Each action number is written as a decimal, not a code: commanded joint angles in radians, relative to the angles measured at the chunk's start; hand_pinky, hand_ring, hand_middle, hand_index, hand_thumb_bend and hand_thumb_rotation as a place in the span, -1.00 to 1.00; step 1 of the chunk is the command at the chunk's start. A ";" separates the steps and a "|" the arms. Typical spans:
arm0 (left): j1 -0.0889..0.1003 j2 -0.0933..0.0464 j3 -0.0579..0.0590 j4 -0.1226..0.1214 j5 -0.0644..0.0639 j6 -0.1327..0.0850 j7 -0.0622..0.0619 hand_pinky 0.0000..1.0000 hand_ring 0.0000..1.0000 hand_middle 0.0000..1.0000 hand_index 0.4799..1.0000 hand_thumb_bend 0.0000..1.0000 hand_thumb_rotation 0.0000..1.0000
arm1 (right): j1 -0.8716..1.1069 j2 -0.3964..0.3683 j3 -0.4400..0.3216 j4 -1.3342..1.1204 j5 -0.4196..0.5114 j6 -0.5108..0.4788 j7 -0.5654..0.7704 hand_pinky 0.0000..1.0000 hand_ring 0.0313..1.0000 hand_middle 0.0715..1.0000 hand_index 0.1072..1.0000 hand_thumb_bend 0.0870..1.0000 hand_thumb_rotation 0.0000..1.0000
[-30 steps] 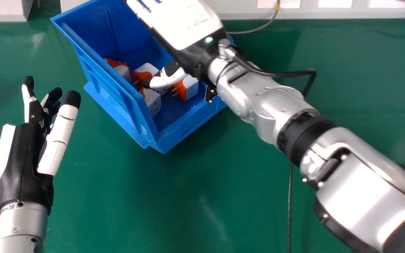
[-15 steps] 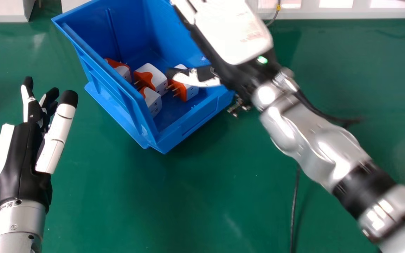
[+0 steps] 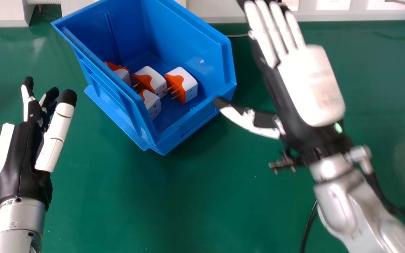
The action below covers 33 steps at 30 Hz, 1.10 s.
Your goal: Pick all objects and put in blue box
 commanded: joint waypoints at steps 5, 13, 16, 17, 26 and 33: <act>-0.009 0.009 0.000 0.020 -0.004 -0.057 -0.005 0.84 0.94 0.92 0.80 0.35 0.68 | 0.166 0.096 -0.083 -0.087 0.276 0.008 0.128 0.93 1.00 1.00 1.00 -0.57 -0.10; 0.017 0.008 0.007 0.065 -0.001 -0.138 -0.011 0.84 0.94 0.92 0.81 0.35 0.68 | 0.258 0.187 -0.146 -0.096 0.524 -0.009 0.268 0.94 1.00 1.00 1.00 -0.57 0.40; 0.031 0.004 0.006 0.085 0.001 -0.176 -0.010 0.83 0.94 0.92 0.82 0.35 0.68 | 0.283 0.190 -0.164 -0.101 0.570 -0.004 0.322 0.95 1.00 1.00 1.00 -0.56 0.50; 0.036 0.002 0.005 0.089 0.000 -0.186 -0.010 0.83 0.94 0.92 0.82 0.35 0.68 | 0.292 0.190 -0.170 -0.109 0.589 0.005 0.343 0.95 1.00 1.00 1.00 -0.56 0.50; 0.113 -0.011 0.002 0.075 -0.008 -0.252 -0.015 0.81 0.92 0.92 0.84 0.33 0.72 | 0.352 0.185 -0.212 -0.181 0.713 0.067 0.502 0.99 1.00 1.00 1.00 -0.34 0.90; 0.186 -0.024 0.001 0.073 -0.012 -0.316 -0.021 0.83 0.93 0.92 0.85 0.33 0.73 | 0.397 0.181 -0.254 -0.232 0.782 0.087 0.581 1.00 1.00 1.00 1.00 -0.28 0.97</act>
